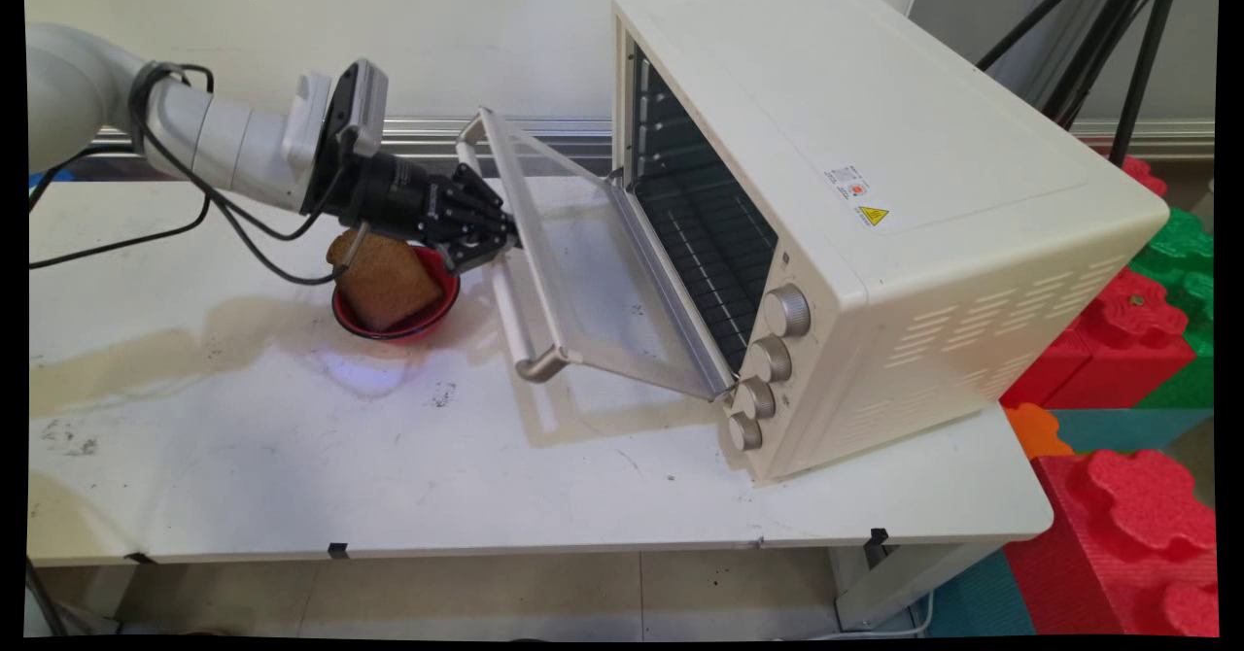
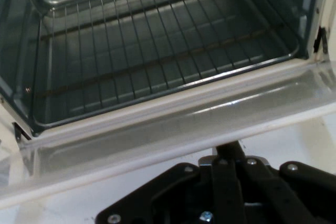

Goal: Open the oven

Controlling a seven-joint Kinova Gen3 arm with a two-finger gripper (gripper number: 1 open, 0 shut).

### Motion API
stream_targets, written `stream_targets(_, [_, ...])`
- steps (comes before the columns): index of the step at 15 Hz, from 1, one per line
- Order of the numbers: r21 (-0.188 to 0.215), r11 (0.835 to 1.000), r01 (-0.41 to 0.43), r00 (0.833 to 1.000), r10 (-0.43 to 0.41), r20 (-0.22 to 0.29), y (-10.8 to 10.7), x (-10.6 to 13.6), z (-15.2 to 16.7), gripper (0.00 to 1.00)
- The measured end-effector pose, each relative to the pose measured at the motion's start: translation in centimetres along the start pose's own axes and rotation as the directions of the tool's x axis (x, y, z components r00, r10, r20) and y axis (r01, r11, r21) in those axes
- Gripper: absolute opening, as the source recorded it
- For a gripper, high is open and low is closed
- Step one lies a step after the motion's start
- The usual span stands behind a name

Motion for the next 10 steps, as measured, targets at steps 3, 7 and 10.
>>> stream_targets(3, [-0.005,1.0,0.002,1.0,-0.002,0.014,0.4,-1.1,0.1,0.0])
stream_targets(7, [-0.006,1.0,0.007,1.0,-0.007,0.03,1.2,-2.6,0.0,0.0])
stream_targets(10, [-0.009,1.0,0.009,0.999,-0.008,0.042,1.6,-3.7,0.1,0.0])
